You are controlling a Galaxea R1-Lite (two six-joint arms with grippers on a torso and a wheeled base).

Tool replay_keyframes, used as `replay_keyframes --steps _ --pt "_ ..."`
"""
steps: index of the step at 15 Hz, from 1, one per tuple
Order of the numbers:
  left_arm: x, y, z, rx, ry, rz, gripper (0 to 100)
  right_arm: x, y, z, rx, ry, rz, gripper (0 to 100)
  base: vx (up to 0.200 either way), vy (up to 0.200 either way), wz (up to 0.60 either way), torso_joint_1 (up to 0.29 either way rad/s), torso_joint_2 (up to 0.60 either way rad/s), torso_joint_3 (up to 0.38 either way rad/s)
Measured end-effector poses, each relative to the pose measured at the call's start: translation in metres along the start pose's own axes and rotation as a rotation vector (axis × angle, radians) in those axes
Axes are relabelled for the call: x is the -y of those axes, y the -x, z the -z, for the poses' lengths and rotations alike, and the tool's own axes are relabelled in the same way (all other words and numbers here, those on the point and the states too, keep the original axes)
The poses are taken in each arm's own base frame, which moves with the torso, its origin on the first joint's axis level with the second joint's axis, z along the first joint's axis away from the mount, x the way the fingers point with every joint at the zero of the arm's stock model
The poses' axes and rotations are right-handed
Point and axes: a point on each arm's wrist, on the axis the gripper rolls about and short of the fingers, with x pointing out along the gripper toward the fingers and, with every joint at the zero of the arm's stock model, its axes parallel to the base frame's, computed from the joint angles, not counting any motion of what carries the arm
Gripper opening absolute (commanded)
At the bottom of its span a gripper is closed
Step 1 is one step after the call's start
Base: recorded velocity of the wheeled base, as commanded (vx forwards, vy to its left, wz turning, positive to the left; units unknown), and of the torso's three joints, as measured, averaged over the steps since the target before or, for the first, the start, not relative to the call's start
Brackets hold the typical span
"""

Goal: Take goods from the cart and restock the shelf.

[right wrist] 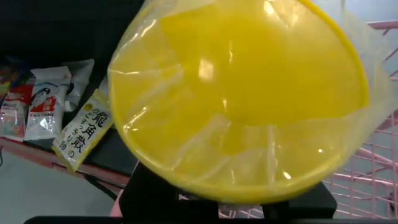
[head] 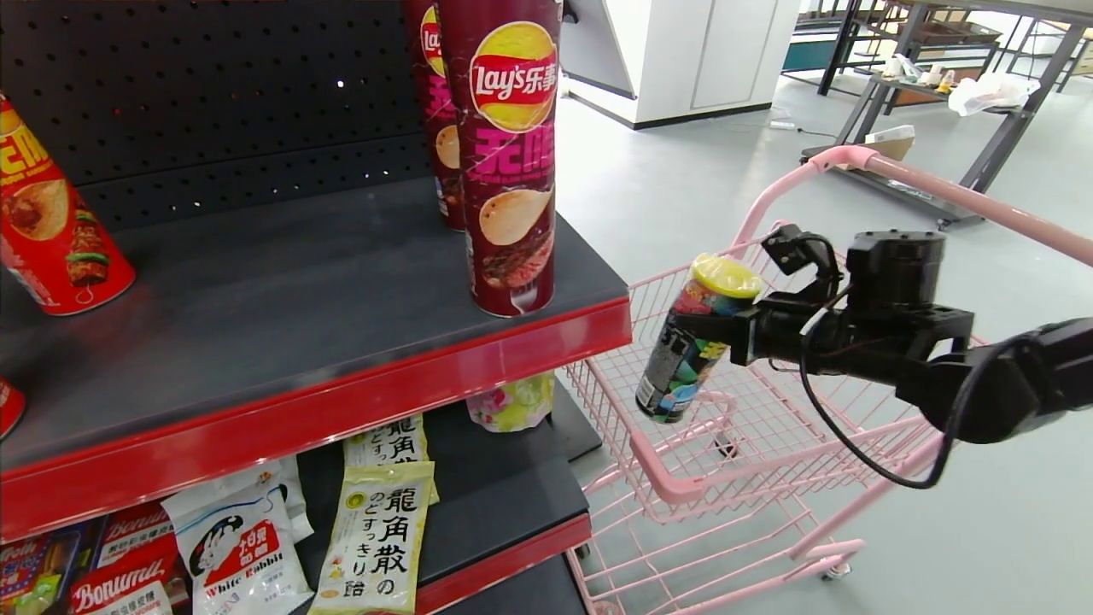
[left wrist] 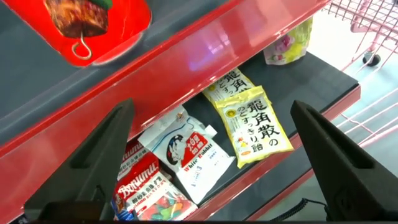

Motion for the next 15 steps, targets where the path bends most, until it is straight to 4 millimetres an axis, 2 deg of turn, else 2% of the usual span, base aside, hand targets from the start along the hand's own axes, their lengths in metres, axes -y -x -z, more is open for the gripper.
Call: replay_keyframes --steps 2,4,6,8,10,12,15 --pt "-0.001 -0.001 -0.007 0.003 0.001 0.001 100 -0.015 0.036 -0.021 0.005 0.003 0.059 0 0.000 0.000 0.00 0.000 0.00 0.000" --pt "-0.002 -0.002 -0.012 0.002 0.000 0.001 100 -0.034 0.078 -0.033 -0.059 -0.022 0.128 0 0.000 0.000 0.00 0.000 0.00 0.000" --pt "-0.001 -0.004 -0.014 -0.005 0.005 0.013 100 -0.054 0.123 -0.038 -0.142 -0.017 0.205 0 0.000 0.000 0.00 0.000 0.00 0.000" --pt "-0.001 -0.005 -0.016 0.003 0.026 0.038 100 -0.076 0.169 -0.041 -0.150 0.019 0.306 0 0.000 0.000 0.00 0.000 0.00 0.000" --pt "-0.002 -0.003 -0.021 0.027 0.067 0.074 100 -0.096 0.209 -0.034 -0.140 0.043 0.370 0 0.000 0.000 0.00 0.000 0.00 0.000" --pt "-0.002 -0.001 -0.024 0.046 0.100 0.099 100 -0.107 0.236 -0.022 -0.127 0.059 0.452 0 0.000 0.000 0.00 0.000 0.00 0.000" --pt "-0.002 0.007 -0.014 0.036 0.124 0.137 100 -0.115 0.253 -0.019 -0.071 0.074 0.477 0 0.000 0.000 0.00 0.000 0.00 0.000"
